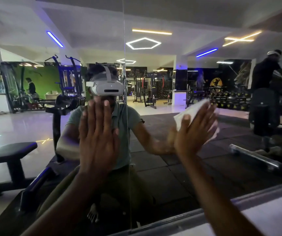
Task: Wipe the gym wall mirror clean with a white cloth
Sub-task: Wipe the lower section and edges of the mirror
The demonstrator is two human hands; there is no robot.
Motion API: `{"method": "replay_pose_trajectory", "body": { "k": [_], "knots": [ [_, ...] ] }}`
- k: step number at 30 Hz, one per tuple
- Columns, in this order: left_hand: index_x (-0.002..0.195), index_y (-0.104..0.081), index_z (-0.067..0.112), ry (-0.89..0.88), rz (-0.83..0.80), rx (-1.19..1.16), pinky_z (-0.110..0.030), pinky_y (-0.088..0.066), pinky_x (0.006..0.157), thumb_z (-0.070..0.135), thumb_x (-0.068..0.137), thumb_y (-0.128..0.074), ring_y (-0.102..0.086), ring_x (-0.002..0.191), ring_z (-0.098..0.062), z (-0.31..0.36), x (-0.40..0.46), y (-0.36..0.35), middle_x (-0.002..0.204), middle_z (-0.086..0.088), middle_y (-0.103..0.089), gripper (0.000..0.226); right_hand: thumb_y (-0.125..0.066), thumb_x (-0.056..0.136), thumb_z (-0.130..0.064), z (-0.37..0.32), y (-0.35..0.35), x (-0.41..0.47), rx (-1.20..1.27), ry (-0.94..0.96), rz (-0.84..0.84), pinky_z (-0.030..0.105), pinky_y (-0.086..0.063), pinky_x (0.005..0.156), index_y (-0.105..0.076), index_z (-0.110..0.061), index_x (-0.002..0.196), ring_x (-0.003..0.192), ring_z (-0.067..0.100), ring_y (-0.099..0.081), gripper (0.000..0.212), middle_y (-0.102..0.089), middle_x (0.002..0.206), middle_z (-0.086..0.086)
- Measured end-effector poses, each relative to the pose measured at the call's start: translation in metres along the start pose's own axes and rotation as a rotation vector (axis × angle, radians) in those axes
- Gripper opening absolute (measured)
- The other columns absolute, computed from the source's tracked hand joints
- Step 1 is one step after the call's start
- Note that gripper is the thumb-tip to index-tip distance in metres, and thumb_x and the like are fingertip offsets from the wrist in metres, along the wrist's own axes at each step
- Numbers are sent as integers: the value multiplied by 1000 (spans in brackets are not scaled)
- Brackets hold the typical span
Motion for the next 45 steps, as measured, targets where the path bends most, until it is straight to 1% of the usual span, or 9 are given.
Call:
{"method": "replay_pose_trajectory", "body": {
  "k": [2, 9, 17, 21, 26, 29, 35, 41, 45],
  "knots": [
    [165, -15, -2, -31, -28, -24, -47, -5, 132, 22, 104, -39, -4, 163, -33, 26, -13, -11, 174, -23, -9, 70, -15, 108, -57, -21, -7, -69, -6, -28, -21, 70, -19, 124, -17, -8, 168, 161, 40, -15, 77, -16, 175, 18],
    [166, -20, 2, -159, 6, 13, -44, -10, 132, 25, 106, -41, -10, 163, -27, 19, -23, -16, 174, -15, -13, 67, -18, 107, -57, 17, -12, -88, -95, 881, -282, 63, -4, 129, 0, -21, 170, 164, 32, -2, 74, 5, 178, 3],
    [166, -15, 2, -159, 26, 85, -48, -12, 131, 28, 108, -36, -11, 163, -29, 23, -29, -26, 174, -16, -13, 67, -8, 106, -66, 58, -5, -51, 28, -185, -1, 67, -17, 124, -17, -8, 168, 162, 40, -13, 86, -13, 175, 17],
    [165, -21, 1, -167, 54, 91, -45, -9, 132, 28, 107, -36, -13, 162, -29, 24, -28, -25, 173, -18, -17, 66, -23, 106, -56, -25, -16, -142, -19, 459, -314, 66, -3, 128, -12, -6, 168, 162, 43, -4, 81, -5, 176, 18],
    [163, -28, -2, -191, 73, 71, -47, -16, 129, 24, 102, -53, -19, 161, -33, 23, -30, -21, 172, -21, -22, 71, -27, 105, -61, -21, -10, -77, -125, 964, -356, 67, -10, 127, -1, -20, 170, 163, 36, -5, 81, 1, 178, 7],
    [156, -43, -4, -283, 107, 113, -48, -25, 122, 28, 97, -60, -35, 151, -36, 18, -23, -18, 163, -25, -39, 69, -15, 107, -63, -12, 0, 16, -178, 907, -287, 68, -14, 126, -1, -16, 170, 163, 36, -6, 80, -2, 177, 12],
    [146, -57, 0, -325, 92, 95, -51, -36, 97, 28, 102, -47, -45, 128, -39, 3, 38, 20, 148, -28, -53, 53, -18, 104, -64, -53, 8, 73, -52, 116, 23, 64, -14, 127, -17, -7, 168, 161, 41, -13, 86, -13, 175, 19],
    [164, -27, 2, -214, 70, 132, -51, -23, 119, 36, 108, -31, -17, 161, -34, -13, 103, 26, 173, -20, -18, 66, -28, 103, -63, -130, -7, -26, -60, 1087, -311, 66, -5, 127, -14, -12, 169, 164, 36, -1, 85, -7, 177, 9],
    [167, -13, 2, -220, 85, 185, -52, -14, 127, 39, 109, -33, -8, 163, -31, -9, 103, 15, 175, -19, -8, 71, -15, 104, -64, -56, 1, 83, -156, 788, -192, 62, -13, 128, -10, -11, 169, 162, 37, -11, 84, -11, 176, 14]
  ]
}}
Point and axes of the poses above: each hand's wrist, its own x-axis towards the middle knuckle, its own y-axis out of the back of the hand, z = x × y, the point moved 6 cm from there along x, towards the middle knuckle
